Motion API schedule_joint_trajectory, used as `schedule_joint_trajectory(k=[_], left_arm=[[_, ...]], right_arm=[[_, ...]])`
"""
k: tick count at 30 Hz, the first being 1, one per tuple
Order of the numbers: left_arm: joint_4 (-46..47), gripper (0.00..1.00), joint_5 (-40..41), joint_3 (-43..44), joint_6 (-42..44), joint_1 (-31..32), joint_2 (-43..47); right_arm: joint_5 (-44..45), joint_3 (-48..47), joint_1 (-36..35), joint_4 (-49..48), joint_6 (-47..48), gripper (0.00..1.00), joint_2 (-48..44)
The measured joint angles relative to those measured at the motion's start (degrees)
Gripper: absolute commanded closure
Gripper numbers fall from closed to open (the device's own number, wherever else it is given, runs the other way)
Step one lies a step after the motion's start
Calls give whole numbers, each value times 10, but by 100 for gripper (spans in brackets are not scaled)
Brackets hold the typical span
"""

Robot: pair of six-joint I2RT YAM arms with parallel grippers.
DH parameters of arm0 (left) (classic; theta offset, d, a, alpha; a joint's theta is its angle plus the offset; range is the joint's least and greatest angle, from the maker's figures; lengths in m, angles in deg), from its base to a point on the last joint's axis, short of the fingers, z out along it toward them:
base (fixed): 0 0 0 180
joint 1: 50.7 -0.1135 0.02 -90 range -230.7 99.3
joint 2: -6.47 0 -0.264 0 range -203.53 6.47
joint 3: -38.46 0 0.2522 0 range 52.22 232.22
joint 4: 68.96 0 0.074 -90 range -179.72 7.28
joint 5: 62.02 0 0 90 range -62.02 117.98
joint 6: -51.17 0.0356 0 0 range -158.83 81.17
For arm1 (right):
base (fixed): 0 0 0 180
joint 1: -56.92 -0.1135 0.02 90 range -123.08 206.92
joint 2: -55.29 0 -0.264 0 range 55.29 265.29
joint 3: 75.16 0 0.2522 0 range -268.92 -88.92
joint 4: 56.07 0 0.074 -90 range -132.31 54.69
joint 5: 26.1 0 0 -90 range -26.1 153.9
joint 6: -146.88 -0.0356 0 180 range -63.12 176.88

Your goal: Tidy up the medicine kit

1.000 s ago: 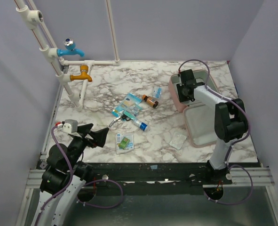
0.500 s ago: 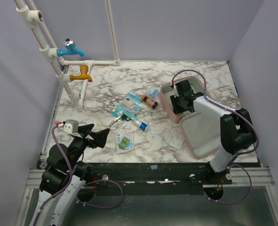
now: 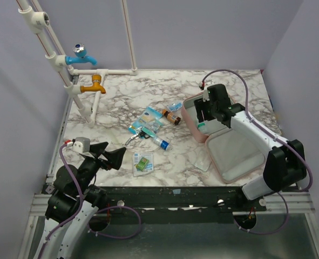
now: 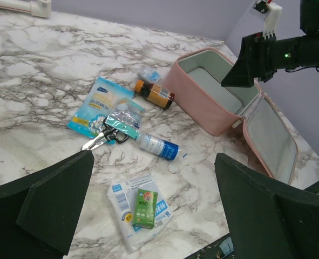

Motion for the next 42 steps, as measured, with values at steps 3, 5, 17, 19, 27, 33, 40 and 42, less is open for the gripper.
schedule_joint_trajectory(k=[3, 5, 17, 19, 27, 33, 40, 42], left_arm=[[0, 2, 0, 0, 0, 0, 0], [0, 2, 0, 0, 0, 0, 0], [0, 2, 0, 0, 0, 0, 0], [0, 2, 0, 0, 0, 0, 0], [0, 2, 0, 0, 0, 0, 0], [0, 2, 0, 0, 0, 0, 0], [0, 2, 0, -1, 0, 0, 0], [0, 2, 0, -1, 0, 0, 0]], right_arm=[[3, -16, -10, 0, 0, 31, -16], [7, -17, -25, 1, -5, 30, -29], [63, 17, -186, 85, -146, 30, -104], [78, 38, -213, 103, -181, 30, -105], [128, 134, -296, 150, -327, 30, -120], [144, 226, -296, 141, -416, 28, -169], [179, 266, -296, 122, -488, 28, -174], [189, 267, -296, 111, -502, 29, -162]])
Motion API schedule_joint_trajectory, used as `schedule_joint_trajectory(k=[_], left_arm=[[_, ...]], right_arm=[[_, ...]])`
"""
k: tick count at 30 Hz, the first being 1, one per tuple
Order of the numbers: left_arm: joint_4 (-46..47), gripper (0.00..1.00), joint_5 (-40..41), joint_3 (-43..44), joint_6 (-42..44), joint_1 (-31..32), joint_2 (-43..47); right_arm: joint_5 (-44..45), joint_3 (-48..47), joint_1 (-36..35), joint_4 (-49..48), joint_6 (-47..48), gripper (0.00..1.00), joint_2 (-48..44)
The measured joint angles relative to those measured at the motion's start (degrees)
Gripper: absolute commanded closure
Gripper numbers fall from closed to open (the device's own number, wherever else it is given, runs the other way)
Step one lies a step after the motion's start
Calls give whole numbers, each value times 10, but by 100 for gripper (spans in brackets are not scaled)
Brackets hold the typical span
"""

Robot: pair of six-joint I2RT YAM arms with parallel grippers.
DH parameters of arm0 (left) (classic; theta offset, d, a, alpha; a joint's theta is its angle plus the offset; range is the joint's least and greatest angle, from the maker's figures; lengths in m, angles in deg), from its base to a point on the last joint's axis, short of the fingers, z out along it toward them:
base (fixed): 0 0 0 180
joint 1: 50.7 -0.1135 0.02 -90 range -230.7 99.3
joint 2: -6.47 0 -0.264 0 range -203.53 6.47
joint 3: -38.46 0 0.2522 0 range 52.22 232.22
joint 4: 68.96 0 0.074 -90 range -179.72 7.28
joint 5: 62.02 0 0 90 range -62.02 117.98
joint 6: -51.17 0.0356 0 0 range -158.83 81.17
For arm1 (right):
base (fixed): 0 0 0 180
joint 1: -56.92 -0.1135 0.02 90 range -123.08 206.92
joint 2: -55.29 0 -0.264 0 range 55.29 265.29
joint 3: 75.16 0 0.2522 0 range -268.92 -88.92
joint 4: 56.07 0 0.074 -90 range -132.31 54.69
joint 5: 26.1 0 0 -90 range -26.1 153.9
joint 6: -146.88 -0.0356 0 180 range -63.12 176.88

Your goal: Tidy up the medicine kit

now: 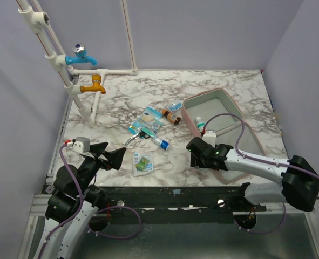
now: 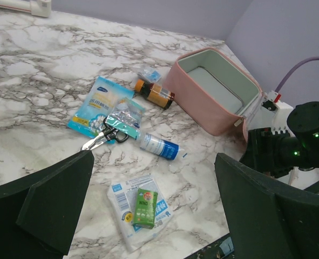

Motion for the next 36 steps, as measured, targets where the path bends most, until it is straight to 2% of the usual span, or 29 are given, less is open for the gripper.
schedule_joint_trajectory(k=[5, 10, 15, 20, 28, 36], left_arm=[[0, 2, 0, 0, 0, 0, 0], [0, 2, 0, 0, 0, 0, 0], [0, 2, 0, 0, 0, 0, 0], [0, 2, 0, 0, 0, 0, 0], [0, 2, 0, 0, 0, 0, 0], [0, 2, 0, 0, 0, 0, 0]], right_arm=[[21, 1, 0, -16, -30, 34, 43], [29, 10, -2, -35, -42, 46, 65], [34, 14, -2, -58, -42, 75, 69], [34, 18, -2, -84, -39, 99, 72], [23, 8, -26, -85, -15, 99, 72], [-9, -104, -105, -67, 28, 99, 104]])
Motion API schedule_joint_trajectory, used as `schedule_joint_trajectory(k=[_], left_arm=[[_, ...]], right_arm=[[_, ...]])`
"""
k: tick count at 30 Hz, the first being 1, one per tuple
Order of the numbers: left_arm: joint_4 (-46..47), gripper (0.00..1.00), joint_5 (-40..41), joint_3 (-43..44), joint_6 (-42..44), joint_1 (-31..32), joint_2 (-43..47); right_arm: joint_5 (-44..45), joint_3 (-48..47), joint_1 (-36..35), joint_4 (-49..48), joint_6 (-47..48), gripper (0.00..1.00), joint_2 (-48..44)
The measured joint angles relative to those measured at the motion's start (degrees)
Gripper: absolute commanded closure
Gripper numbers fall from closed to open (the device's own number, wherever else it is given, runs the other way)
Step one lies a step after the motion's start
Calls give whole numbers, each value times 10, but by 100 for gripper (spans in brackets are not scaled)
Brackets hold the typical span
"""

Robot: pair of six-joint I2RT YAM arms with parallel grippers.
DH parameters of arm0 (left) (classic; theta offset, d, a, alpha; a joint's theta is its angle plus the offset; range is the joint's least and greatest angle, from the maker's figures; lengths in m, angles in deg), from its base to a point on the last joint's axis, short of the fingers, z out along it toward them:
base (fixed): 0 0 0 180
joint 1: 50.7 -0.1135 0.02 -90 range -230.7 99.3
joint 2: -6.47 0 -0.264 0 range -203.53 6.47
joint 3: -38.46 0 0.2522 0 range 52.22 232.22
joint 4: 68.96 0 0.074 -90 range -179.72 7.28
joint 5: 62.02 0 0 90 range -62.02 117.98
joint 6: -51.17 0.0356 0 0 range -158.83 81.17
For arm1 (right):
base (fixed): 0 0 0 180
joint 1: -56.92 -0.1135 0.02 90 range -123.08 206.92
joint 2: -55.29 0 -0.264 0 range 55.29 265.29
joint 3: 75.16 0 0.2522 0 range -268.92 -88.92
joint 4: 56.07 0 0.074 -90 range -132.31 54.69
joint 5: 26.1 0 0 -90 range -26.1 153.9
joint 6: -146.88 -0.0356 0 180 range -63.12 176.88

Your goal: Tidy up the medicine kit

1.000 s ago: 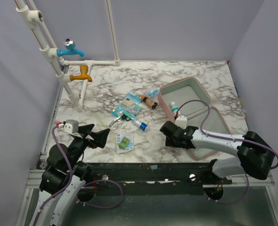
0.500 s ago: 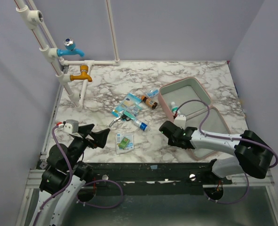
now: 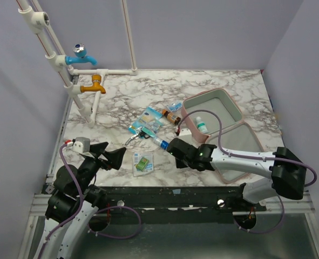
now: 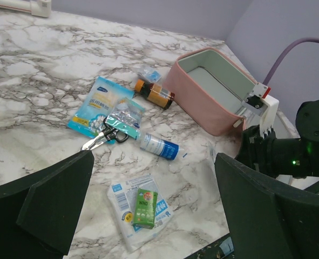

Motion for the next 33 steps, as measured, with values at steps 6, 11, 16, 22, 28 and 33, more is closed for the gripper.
schedule_joint_trajectory(k=[6, 11, 16, 22, 28, 33], left_arm=[[0, 2, 0, 0, 0, 0, 0], [0, 2, 1, 0, 0, 0, 0], [0, 2, 2, 0, 0, 0, 0], [0, 2, 2, 0, 0, 0, 0], [0, 2, 2, 0, 0, 0, 0], [0, 2, 2, 0, 0, 0, 0]], right_arm=[[-20, -48, -10, -2, 49, 99, 6], [-7, -102, -10, 13, 112, 99, 11], [43, -143, -9, 11, 206, 99, 7], [74, -141, 29, -25, 356, 99, -15], [74, -139, 134, -93, 461, 99, -49], [75, -162, 228, -112, 458, 99, -35]])
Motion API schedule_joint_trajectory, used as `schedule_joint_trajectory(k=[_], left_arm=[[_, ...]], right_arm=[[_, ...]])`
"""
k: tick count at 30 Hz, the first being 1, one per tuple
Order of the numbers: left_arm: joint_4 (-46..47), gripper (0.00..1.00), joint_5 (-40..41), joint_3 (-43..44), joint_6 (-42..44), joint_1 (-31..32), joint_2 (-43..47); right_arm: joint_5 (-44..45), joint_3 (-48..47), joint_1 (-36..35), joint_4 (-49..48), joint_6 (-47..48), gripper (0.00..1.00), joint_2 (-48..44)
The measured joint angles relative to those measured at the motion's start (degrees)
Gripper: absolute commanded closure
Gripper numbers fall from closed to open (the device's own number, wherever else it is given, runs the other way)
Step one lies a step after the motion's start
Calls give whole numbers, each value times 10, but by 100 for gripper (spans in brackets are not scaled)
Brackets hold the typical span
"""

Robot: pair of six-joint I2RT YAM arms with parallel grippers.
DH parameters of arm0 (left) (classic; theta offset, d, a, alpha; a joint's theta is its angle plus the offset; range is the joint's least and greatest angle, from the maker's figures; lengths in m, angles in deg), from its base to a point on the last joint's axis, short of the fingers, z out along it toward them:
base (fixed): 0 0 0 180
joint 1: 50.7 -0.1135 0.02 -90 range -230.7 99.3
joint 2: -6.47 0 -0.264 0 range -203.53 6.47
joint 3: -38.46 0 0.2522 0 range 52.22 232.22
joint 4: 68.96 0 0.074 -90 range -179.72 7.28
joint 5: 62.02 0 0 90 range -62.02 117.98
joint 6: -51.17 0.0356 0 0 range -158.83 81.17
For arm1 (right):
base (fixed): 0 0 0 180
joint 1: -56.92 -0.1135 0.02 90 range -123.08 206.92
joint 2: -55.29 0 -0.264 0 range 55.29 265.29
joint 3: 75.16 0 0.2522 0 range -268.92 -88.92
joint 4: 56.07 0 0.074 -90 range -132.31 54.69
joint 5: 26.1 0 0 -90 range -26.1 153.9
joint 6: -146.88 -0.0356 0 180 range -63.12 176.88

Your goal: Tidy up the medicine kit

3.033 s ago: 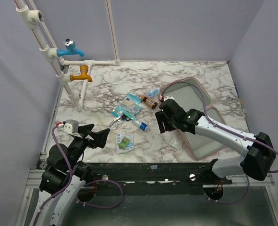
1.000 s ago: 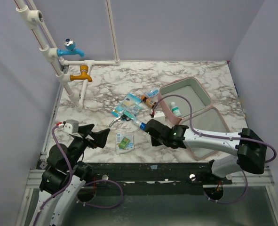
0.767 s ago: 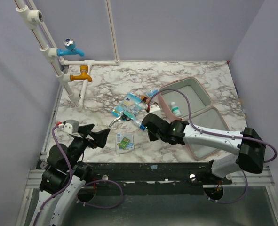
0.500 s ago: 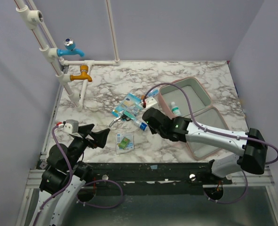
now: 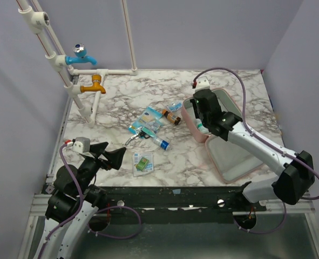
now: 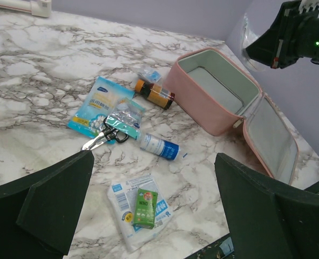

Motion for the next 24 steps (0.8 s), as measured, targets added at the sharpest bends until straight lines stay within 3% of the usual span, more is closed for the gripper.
schedule_joint_trajectory(k=[12, 24], left_arm=[[0, 2, 0, 0, 0, 0, 0], [0, 2, 0, 0, 0, 0, 0]], right_arm=[[-34, -33, 142, -14, -196, 99, 128], [-77, 23, 177, -39, -315, 99, 192]])
